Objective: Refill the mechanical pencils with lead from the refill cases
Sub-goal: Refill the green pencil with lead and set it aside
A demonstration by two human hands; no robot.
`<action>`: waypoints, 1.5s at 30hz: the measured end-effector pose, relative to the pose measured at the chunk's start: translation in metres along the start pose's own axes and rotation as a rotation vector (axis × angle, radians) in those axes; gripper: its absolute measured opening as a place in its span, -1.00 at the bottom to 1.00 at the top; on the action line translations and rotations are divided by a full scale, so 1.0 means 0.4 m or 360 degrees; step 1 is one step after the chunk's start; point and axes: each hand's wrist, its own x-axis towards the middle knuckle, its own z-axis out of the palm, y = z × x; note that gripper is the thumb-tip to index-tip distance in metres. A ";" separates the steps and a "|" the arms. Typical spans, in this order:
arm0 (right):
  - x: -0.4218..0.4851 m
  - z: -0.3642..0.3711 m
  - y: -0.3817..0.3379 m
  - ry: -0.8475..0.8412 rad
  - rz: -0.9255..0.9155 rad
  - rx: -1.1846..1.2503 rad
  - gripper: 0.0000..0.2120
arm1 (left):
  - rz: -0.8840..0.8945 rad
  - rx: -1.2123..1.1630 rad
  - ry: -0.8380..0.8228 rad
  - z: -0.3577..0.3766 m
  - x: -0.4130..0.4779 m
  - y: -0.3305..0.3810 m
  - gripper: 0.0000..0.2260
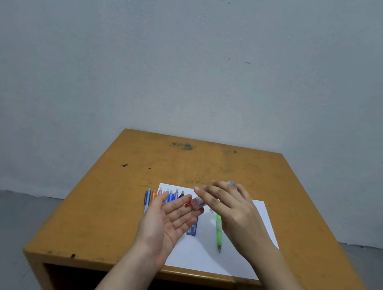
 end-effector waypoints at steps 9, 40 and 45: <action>-0.003 -0.002 0.006 -0.0026 -0.0011 0.0012 -0.59 | -0.0030 -0.0010 0.0001 0.007 -0.007 0.002 -0.57; -0.036 0.022 -0.010 0.0125 0.0417 0.0443 -0.60 | 0.0202 0.0469 0.0001 -0.029 -0.022 0.008 -0.82; -0.044 0.027 -0.005 0.0136 0.0430 0.0468 -0.59 | 0.0467 0.0862 0.0115 -0.046 -0.025 0.007 -0.92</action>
